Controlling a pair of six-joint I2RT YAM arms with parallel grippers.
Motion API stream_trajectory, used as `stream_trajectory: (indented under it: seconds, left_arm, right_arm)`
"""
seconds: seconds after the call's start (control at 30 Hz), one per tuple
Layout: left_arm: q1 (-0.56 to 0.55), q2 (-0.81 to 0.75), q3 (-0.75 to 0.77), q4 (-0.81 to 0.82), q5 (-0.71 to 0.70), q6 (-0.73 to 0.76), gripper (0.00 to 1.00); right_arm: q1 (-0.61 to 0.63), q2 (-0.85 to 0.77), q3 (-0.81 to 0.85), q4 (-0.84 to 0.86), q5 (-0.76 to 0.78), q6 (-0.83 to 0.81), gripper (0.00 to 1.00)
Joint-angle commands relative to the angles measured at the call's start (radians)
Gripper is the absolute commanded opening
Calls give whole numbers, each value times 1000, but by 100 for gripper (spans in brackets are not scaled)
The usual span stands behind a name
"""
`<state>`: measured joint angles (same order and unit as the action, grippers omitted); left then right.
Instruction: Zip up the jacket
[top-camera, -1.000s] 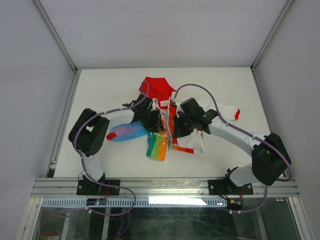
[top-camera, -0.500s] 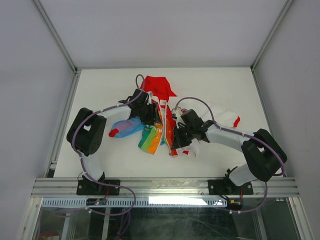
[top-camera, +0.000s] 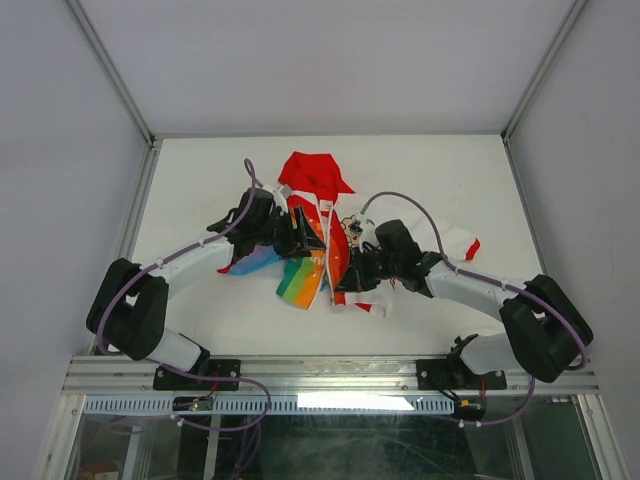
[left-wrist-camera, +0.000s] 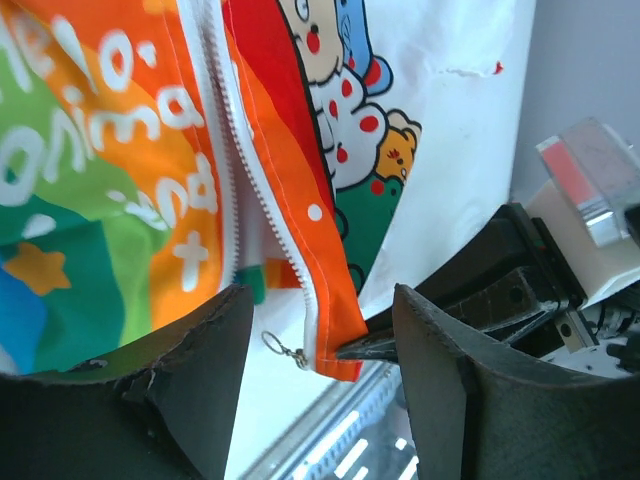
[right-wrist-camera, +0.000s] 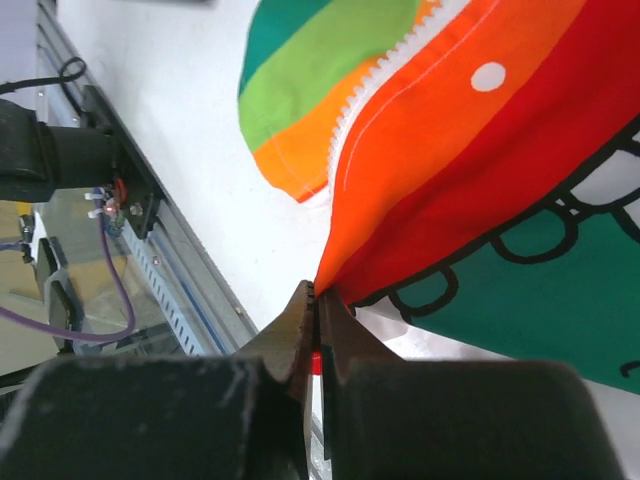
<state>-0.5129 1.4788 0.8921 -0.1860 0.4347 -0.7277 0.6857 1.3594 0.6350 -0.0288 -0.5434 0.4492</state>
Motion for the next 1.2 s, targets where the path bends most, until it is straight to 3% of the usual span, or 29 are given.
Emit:
stream_trajectory:
  seconds: [0.0,0.5,0.63,0.8,0.9,1.03,1.07,1.1,1.17]
  left_arm:
    - [2,2,-52,177,150,-150,59]
    - [-31,96,-95,322,263,-174,54]
    - [-42,112,-105,374,293,-206,44]
    - [-45,109,-131,487,347,-227,15]
    - [-45,78,-137,503,334,-208,0]
    - [-60,18,-140,446,244,-118,0]
    - [-67,7,-142,437,223,-103,0]
    - [-76,-2,-144,436,207,-93,0]
    - [-89,-11,-149,438,187,-84,0]
  right_arm:
    - [-1,-55,-14,168,-60,52,0]
    - [-6,-85,-60,283,-43,95,0]
    - [-9,-83,-65,302,-43,95,0]
    - [-18,-86,-77,306,15,122,0]
    - [-20,-102,-60,216,49,111,16]
    - [-18,-136,-35,103,49,111,16]
    - [-15,-144,-27,80,92,109,42]
    - [-12,-151,-22,65,102,112,51]
    - [-1,-162,-21,61,109,119,58]
